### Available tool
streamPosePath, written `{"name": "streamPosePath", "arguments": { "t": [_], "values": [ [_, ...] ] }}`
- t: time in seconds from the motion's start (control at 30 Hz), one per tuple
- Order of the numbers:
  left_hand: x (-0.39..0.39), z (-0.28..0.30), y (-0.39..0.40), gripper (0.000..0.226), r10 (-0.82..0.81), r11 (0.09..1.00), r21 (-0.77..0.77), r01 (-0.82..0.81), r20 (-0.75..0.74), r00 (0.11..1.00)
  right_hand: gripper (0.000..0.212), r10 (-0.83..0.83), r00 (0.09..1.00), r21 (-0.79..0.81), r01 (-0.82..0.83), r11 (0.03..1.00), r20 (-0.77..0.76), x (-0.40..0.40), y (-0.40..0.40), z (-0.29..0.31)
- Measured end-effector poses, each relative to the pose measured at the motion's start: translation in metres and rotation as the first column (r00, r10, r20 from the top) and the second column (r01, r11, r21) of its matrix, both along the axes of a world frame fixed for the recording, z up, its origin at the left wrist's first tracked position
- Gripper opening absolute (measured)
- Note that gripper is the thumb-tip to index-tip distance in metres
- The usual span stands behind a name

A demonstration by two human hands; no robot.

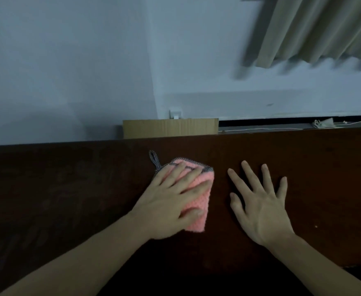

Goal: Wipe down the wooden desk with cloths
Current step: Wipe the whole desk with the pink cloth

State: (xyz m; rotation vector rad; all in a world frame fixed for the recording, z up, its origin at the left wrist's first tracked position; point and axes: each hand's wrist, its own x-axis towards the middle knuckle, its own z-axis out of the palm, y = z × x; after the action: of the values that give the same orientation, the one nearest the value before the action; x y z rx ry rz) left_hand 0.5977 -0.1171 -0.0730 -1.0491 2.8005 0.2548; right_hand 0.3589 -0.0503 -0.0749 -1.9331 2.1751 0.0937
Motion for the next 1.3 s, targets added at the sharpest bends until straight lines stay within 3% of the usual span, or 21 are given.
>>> {"name": "streamPosePath", "arguments": {
  "t": [0.1,0.27,0.37,0.5,0.73,0.83,1.03,1.13,1.3],
  "values": [
    [0.013,-0.002,-0.026,0.066,0.029,0.999,-0.028,-0.029,0.007,1.0,0.074,-0.005,1.0,0.018,0.005,1.0,-0.002,-0.001,0.0,0.0],
    [-0.004,-0.007,-0.084,0.067,0.311,0.947,-0.083,-0.31,-0.008,0.95,0.073,-0.014,1.0,-0.015,0.015,1.0,0.018,0.0,0.001,0.0],
    [-0.012,-0.009,-0.081,0.065,0.385,0.92,-0.071,-0.386,-0.028,0.923,0.073,-0.017,1.0,-0.03,0.017,0.999,0.023,0.001,0.003,0.001],
    [0.002,0.0,-0.034,0.065,0.347,0.937,-0.022,-0.348,-0.038,0.937,0.076,-0.023,1.0,-0.027,0.023,0.999,0.011,0.004,0.001,0.002],
    [0.042,-0.001,0.073,0.065,0.145,0.988,0.061,-0.141,-0.063,0.987,0.079,-0.029,0.999,-0.009,0.029,1.0,-0.019,0.005,0.002,0.003],
    [0.04,-0.003,0.044,0.066,0.212,0.977,0.012,-0.212,-0.047,0.976,0.078,-0.024,1.0,-0.023,0.024,0.999,-0.009,0.004,0.002,0.002],
    [0.012,-0.006,-0.024,0.066,0.484,0.873,-0.067,-0.483,-0.013,0.875,0.073,-0.005,1.0,-0.052,0.005,0.999,0.013,0.0,0.002,-0.002],
    [0.004,-0.006,-0.022,0.065,0.522,0.851,-0.059,-0.522,-0.024,0.853,0.06,-0.005,1.0,-0.046,0.005,0.999,0.001,0.0,0.001,-0.002],
    [0.001,0.002,0.042,0.065,0.47,0.882,-0.013,-0.471,-0.029,0.882,0.06,0.017,1.0,-0.034,-0.017,0.999,-0.007,0.002,-0.001,0.002]
  ]
}}
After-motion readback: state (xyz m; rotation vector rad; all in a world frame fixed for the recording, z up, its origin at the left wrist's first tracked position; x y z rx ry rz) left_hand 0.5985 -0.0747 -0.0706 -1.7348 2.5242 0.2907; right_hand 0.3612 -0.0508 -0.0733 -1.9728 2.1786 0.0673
